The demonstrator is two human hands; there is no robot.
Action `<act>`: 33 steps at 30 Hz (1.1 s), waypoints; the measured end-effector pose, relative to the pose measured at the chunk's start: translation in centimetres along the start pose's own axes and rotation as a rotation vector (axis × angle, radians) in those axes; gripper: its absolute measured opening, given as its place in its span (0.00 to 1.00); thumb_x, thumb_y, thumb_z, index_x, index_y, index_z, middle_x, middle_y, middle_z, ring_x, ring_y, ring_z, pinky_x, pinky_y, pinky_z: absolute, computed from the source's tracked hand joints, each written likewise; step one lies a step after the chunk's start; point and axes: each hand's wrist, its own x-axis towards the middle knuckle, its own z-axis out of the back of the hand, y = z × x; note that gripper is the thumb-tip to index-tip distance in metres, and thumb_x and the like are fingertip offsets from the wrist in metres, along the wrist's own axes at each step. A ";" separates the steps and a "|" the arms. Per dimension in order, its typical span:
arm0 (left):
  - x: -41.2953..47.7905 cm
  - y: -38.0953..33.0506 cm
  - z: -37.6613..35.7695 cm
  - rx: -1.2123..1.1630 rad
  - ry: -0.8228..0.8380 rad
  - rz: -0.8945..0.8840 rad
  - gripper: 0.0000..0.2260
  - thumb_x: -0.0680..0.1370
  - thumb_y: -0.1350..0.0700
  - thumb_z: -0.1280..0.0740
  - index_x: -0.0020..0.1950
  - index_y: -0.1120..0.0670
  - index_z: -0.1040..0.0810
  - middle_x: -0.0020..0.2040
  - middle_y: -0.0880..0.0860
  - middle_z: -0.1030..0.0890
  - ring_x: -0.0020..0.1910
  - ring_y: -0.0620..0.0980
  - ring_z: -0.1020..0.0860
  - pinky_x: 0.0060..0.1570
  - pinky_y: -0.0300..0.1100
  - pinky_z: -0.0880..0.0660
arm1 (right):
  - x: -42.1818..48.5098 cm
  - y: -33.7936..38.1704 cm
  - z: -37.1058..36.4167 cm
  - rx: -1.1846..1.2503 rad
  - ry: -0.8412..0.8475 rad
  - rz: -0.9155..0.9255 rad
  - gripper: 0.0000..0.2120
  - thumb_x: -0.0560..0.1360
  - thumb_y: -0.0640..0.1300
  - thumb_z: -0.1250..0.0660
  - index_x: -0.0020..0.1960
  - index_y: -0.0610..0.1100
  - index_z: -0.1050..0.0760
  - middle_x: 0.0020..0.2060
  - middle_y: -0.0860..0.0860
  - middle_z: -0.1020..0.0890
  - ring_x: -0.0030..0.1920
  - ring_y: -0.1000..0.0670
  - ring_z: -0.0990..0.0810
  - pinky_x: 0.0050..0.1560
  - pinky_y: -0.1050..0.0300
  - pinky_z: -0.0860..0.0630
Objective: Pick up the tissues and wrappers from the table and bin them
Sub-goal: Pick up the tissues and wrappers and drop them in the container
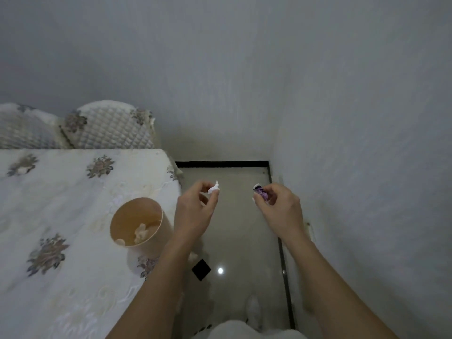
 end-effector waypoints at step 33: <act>-2.4 13.0 11.0 0.648 -0.311 0.418 0.15 0.74 0.46 0.30 0.57 0.50 0.21 0.51 0.50 0.20 0.53 0.55 0.25 0.44 0.49 0.25 | 3.4 14.5 -22.4 -0.185 0.841 0.697 0.16 0.74 0.54 0.34 0.59 0.49 0.24 0.50 0.50 0.22 0.54 0.46 0.26 0.52 0.47 0.25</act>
